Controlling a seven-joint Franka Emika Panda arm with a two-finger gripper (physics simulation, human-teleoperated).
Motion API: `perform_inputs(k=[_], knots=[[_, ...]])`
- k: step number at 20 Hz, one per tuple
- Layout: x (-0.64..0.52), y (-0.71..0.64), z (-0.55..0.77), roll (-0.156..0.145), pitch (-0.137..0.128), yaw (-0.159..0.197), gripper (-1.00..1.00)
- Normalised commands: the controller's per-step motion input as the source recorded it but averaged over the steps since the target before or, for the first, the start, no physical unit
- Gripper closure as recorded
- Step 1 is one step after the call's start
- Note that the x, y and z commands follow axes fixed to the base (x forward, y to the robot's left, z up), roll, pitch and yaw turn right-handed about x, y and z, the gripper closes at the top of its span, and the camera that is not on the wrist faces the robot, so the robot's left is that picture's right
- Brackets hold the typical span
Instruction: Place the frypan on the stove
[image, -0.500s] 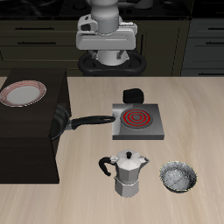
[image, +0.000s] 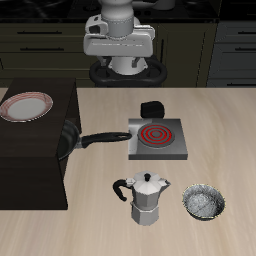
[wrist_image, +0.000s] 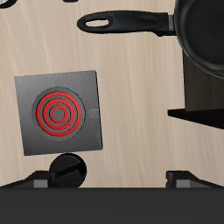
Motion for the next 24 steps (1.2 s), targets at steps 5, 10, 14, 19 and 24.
perform_inputs(k=[5,10,14,19,24], knots=[[0.23,-0.05,0.08,-0.012,-0.001,-0.048,-1.00],[0.29,-0.06,0.09,-0.001,0.008,-0.088,-1.00],[0.27,-0.07,0.13,-0.012,-0.024,-0.118,-1.00],[0.29,-0.06,0.04,-0.002,-0.018,-0.110,-1.00],[0.22,-0.05,0.05,0.012,-0.003,-0.154,-1.00]])
